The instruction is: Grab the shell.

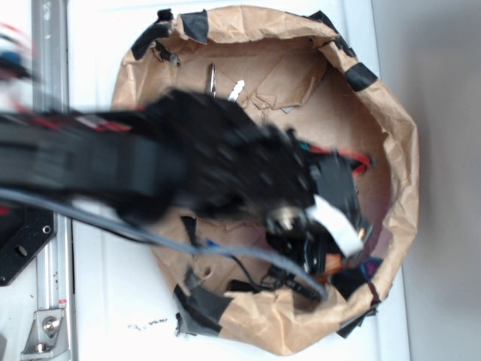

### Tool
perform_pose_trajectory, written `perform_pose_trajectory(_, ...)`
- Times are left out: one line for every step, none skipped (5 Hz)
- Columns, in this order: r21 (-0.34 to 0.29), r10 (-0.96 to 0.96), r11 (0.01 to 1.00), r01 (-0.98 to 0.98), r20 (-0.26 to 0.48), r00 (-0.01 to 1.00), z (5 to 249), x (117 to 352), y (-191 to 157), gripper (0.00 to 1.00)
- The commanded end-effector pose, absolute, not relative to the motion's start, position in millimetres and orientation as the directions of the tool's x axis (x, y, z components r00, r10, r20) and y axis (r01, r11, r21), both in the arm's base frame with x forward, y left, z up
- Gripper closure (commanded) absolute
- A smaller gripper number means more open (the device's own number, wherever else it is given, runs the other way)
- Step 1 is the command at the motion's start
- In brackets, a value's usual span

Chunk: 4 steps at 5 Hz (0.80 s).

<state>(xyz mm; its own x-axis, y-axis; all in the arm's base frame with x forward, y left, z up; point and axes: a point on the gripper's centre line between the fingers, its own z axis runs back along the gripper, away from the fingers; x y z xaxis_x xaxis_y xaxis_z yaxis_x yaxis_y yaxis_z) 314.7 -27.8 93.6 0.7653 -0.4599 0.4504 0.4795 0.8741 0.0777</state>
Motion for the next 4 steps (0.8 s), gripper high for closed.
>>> perform_pose_trajectory(0.082,-0.311,0.946,0.314,0.509,0.803,163.0,290.7,5.3,1.00)
perform_pose_trajectory(0.097,-0.383,0.918,0.384,0.466,0.798,144.7,290.5,5.7,0.00)
perform_pose_trajectory(0.089,-0.496,0.858,0.505,0.399,0.771,115.9,291.8,12.0,0.00)
perform_pose_trajectory(0.149,-0.708,0.694,0.705,0.322,0.629,96.9,292.9,5.3,0.00)
